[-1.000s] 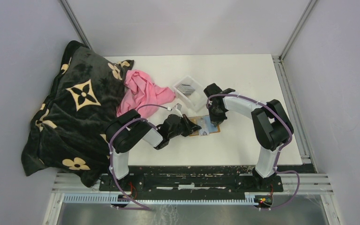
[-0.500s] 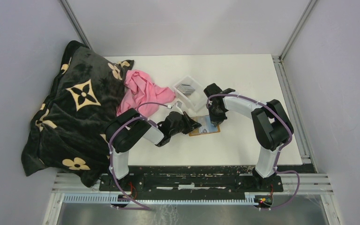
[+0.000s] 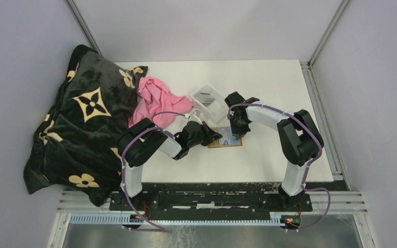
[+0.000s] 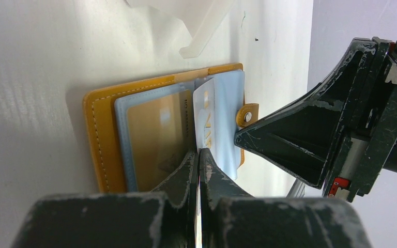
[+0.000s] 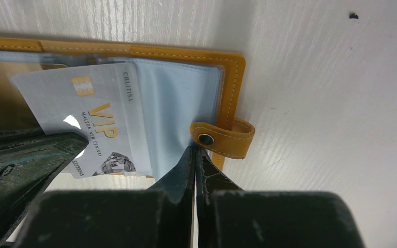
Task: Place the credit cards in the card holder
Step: Insert the credit card into the card holder.
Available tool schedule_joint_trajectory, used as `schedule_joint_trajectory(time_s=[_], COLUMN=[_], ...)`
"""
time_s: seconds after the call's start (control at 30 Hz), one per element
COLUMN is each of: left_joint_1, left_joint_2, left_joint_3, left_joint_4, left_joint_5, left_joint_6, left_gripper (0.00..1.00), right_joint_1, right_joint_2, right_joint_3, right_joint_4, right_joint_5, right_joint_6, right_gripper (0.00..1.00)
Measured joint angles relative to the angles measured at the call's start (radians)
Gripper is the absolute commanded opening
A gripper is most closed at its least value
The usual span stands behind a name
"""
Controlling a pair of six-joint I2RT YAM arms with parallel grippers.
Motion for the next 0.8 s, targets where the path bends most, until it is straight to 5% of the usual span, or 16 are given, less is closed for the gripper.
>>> schedule_joint_trajectory(time_s=[0.8], left_joint_1=[-0.023], left_joint_2=[0.047], left_joint_3=[0.022], left_joint_4=[0.053], left_joint_5=[-0.001], left_joint_6=[-0.001], left_gripper=[0.03], right_joint_1=[0.0], right_joint_2=[0.002], right_joint_3=[0.003], right_joint_4=[-0.001], right_joint_5=[0.001], right_joint_6=[0.005], right_gripper=[0.14])
